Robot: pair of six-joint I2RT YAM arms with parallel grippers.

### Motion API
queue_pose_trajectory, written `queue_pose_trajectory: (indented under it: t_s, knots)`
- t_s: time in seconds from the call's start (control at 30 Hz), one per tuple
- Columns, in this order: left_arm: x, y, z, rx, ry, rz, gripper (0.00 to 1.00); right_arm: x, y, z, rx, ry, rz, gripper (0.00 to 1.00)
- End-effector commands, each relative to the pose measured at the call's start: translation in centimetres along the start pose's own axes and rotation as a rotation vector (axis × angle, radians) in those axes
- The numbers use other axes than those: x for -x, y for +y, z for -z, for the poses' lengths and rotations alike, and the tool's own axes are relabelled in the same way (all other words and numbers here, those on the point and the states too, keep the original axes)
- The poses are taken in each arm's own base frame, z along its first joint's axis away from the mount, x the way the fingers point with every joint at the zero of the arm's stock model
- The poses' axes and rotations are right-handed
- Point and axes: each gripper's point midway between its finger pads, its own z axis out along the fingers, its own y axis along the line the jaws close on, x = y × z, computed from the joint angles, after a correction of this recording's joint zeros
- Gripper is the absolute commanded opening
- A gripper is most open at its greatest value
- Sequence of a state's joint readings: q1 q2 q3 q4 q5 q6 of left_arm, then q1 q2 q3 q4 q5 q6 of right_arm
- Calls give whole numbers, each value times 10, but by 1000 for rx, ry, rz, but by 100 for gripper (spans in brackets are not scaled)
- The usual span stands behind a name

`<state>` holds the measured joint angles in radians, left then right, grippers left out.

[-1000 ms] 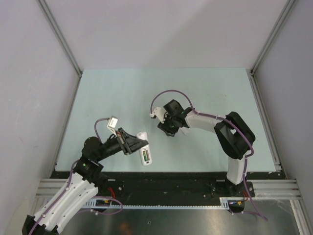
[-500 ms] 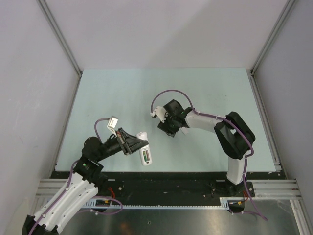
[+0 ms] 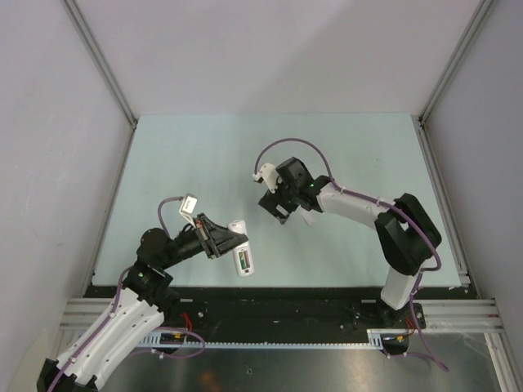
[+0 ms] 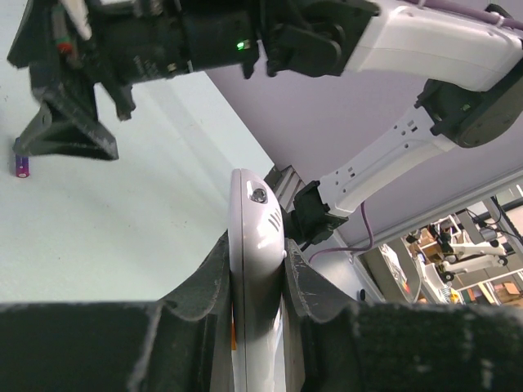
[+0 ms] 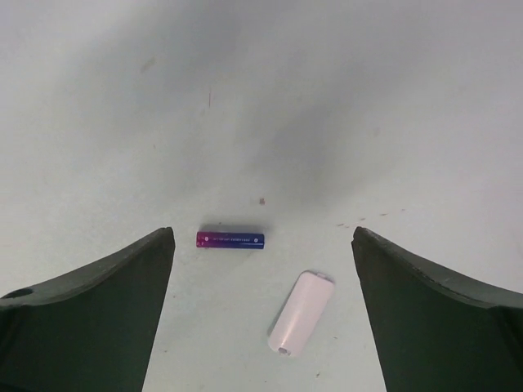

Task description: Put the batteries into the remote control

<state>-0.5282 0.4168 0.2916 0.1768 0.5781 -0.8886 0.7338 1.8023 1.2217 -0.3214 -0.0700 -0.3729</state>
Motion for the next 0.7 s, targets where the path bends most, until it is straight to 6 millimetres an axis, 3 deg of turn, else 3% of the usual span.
queue_pose_trajectory:
  t_s: [0.0, 0.13, 0.23, 0.3, 0.33, 0.37, 0.43, 0.47, 0.5, 0.57, 0.63, 0.67]
  knots:
    - [12, -14, 0, -46, -40, -58, 0, 66, -23, 41, -126, -212, -107, 94]
    - [12, -13, 0, -42, -45, -53, 0, 67, -58, 56, -342, -248, -471, 87]
    - [12, -10, 0, -29, -54, -42, 0, 60, -57, 63, -303, -262, -979, 77]
    - [13, -7, 0, -17, -65, -27, 0, 59, -44, 67, -275, -247, -1150, 75]
    - [13, -5, -1, -11, -66, -19, 0, 62, -42, 69, -280, -256, -1160, 75]
    - [12, -4, -1, -5, -68, -12, 0, 69, -36, 76, -280, -280, -1166, 69]
    - [13, -4, -1, -5, -73, -8, 0, 81, -35, 85, -330, -342, -1079, 71]
    - [13, -4, -1, -6, -72, -7, 0, 95, -23, 91, -336, -381, -1013, 90]
    - [14, -5, 0, -8, -75, -9, 0, 100, -22, 105, -373, -418, -978, 99]
    - [14, -6, 0, -12, -78, -9, 0, 114, -32, 116, -374, -511, -1018, 100]
    - [14, -7, 0, -13, -77, -6, 0, 117, -20, 115, -201, -562, -1069, 100]
    - [14, -7, 0, -12, -78, -5, 0, 127, -28, 122, -158, -650, -1123, 100]
